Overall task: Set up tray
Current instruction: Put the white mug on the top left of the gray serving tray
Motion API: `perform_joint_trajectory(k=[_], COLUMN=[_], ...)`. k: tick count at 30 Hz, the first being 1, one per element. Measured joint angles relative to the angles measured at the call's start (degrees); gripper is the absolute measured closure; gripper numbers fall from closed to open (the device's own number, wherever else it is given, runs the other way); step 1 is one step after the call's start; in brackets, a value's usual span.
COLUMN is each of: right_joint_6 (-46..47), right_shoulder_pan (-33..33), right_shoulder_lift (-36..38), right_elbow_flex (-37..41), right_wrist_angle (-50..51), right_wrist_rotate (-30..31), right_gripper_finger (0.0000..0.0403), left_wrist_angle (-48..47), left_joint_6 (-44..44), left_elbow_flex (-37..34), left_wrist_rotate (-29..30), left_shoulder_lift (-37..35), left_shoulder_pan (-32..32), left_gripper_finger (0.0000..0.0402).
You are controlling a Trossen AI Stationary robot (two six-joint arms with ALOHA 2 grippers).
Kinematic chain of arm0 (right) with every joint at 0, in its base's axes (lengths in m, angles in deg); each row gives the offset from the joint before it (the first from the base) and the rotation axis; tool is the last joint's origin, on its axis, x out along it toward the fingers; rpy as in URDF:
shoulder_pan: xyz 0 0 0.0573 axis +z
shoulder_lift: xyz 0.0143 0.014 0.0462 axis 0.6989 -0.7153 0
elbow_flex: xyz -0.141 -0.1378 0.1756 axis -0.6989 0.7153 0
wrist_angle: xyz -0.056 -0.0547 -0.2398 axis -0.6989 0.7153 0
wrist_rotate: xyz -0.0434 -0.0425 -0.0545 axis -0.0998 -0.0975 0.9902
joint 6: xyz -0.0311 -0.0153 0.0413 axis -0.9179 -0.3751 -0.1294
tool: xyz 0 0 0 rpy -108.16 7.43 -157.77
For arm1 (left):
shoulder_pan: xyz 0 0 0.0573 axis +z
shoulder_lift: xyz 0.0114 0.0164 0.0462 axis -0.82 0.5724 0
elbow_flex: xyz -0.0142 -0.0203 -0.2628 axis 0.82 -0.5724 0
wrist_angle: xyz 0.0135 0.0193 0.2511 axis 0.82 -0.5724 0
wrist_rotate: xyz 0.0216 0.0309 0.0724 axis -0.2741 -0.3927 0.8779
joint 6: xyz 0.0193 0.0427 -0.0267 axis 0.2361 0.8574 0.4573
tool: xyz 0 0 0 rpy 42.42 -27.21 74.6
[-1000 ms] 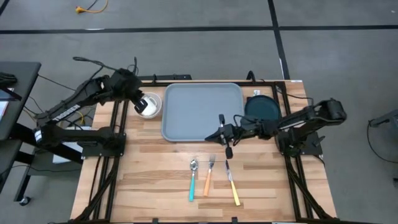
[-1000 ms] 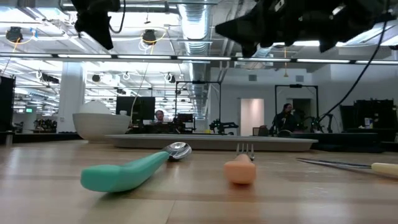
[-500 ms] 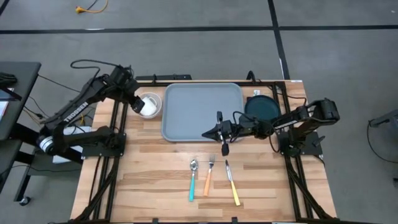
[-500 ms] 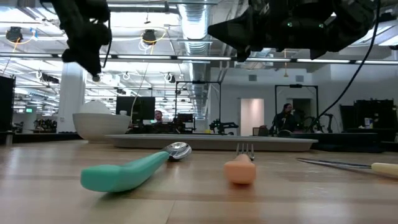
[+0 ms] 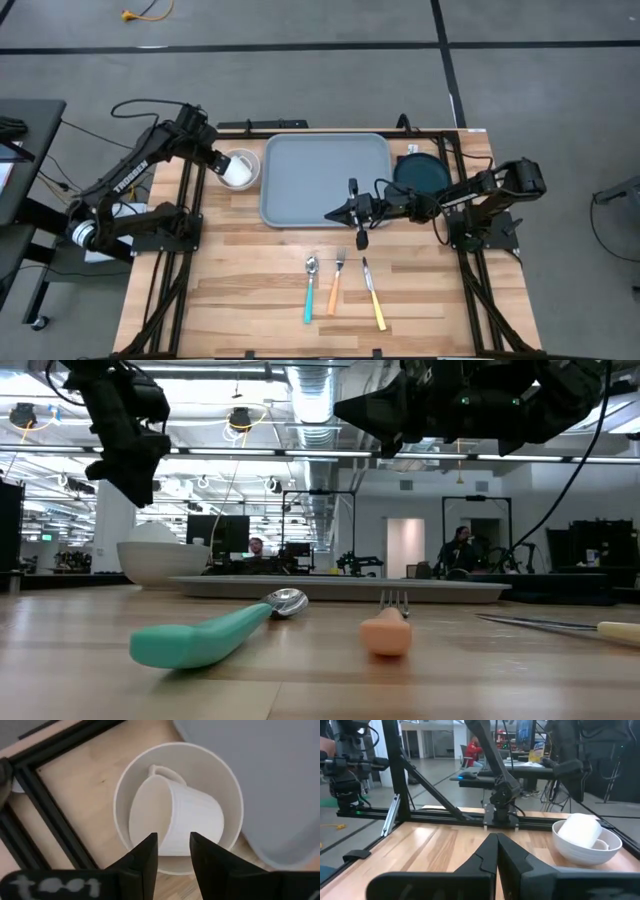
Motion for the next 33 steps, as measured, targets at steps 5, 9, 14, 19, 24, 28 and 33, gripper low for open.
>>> perform_joint_trajectory(k=[5,9,14,19,24,28,33], right_joint_6=[-0.6,-0.6,-0.6,-0.6,-0.6,-0.6,-0.6], right_shoulder_pan=[0.0,0.0,0.0,0.0,0.0,0.0,0.0], right_shoulder_lift=[0.0,0.0,0.0,0.0,0.0,0.0,0.0], right_elbow_flex=[0.0,0.0,0.0,0.0,0.0,0.0,0.0], right_wrist_angle=[0.0,0.0,0.0,0.7,0.9,0.9,1.0], right_wrist_rotate=[0.0,0.0,0.0,0.0,0.0,0.0,0.0], right_gripper_finger=[0.0403,0.0403,0.0403,0.0403,0.0403,0.0403,0.0403], left_wrist_angle=[1.5,1.7,2.7,2.5,2.4,2.3,2.3], left_joint_6=[0.0,0.9,1.0,1.1,1.2,1.4,1.4], left_elbow_flex=[0.0,0.0,0.0,0.0,0.0,0.0,0.0], left_wrist_rotate=[-0.1,-0.1,-0.1,0.1,2.2,2.0,-0.1], left_shoulder_lift=[3.2,5.7,7.2,7.2,7.2,7.2,7.2], left_shoulder_pan=[-0.3,-0.4,-0.4,-0.4,-0.4,-0.4,-0.4], left_gripper_finger=[0.0297,0.0283,0.0256,0.0240,0.0237,0.0236,0.0236])
